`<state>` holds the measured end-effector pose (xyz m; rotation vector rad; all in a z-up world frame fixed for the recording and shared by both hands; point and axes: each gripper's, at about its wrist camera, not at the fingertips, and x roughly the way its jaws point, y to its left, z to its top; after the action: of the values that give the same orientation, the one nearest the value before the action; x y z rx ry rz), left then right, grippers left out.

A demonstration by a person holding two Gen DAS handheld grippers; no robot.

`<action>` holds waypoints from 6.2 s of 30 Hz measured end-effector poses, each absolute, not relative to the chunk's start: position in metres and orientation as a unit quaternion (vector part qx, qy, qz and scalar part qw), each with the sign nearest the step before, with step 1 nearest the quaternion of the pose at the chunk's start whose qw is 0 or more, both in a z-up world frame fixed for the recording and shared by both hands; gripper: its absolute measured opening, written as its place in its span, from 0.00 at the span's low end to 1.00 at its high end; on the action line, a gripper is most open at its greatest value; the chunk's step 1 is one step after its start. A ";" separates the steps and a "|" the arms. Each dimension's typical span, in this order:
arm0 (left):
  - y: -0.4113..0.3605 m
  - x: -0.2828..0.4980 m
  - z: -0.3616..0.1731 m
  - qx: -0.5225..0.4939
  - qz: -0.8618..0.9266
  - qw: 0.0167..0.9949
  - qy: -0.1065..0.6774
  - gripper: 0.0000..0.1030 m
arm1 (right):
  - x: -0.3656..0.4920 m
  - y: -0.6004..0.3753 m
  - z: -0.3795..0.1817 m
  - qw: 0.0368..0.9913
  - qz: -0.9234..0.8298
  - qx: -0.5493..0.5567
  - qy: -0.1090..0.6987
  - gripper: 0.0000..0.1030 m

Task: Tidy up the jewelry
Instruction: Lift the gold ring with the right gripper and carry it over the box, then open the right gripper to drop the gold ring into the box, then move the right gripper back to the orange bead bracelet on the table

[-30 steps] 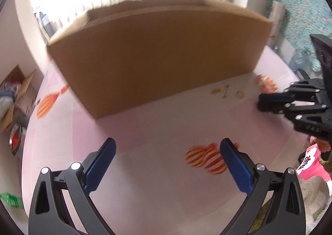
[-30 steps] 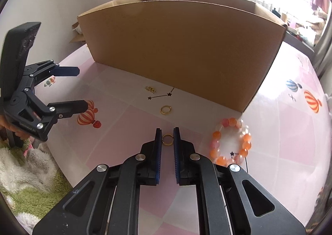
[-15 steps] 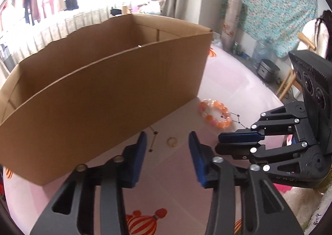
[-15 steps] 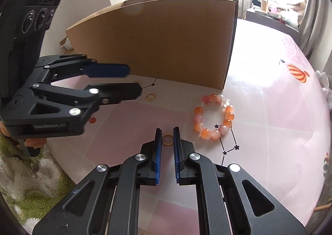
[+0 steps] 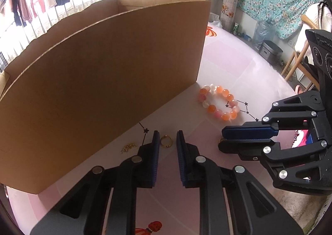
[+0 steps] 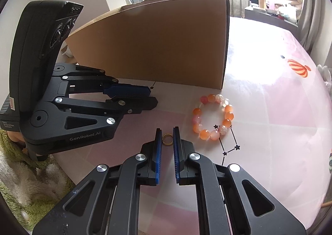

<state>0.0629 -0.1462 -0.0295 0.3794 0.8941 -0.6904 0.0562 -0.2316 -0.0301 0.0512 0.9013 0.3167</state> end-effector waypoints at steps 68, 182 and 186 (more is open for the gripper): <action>-0.084 0.221 0.021 0.031 -0.309 0.777 0.548 0.10 | 0.243 -0.208 0.053 0.816 0.228 -0.050 0.529 0.08; -0.047 0.076 -0.054 0.082 -0.140 0.858 0.488 0.95 | 0.010 -0.205 -0.015 0.882 0.095 0.020 0.462 0.71; -0.048 0.077 -0.053 0.082 -0.140 0.858 0.488 0.95 | 0.010 -0.206 -0.014 0.882 0.095 0.020 0.461 0.71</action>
<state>0.0771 -0.0475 -0.0535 0.1714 1.0255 -0.2935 0.0099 -0.2056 -0.0144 0.0419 0.9606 0.1977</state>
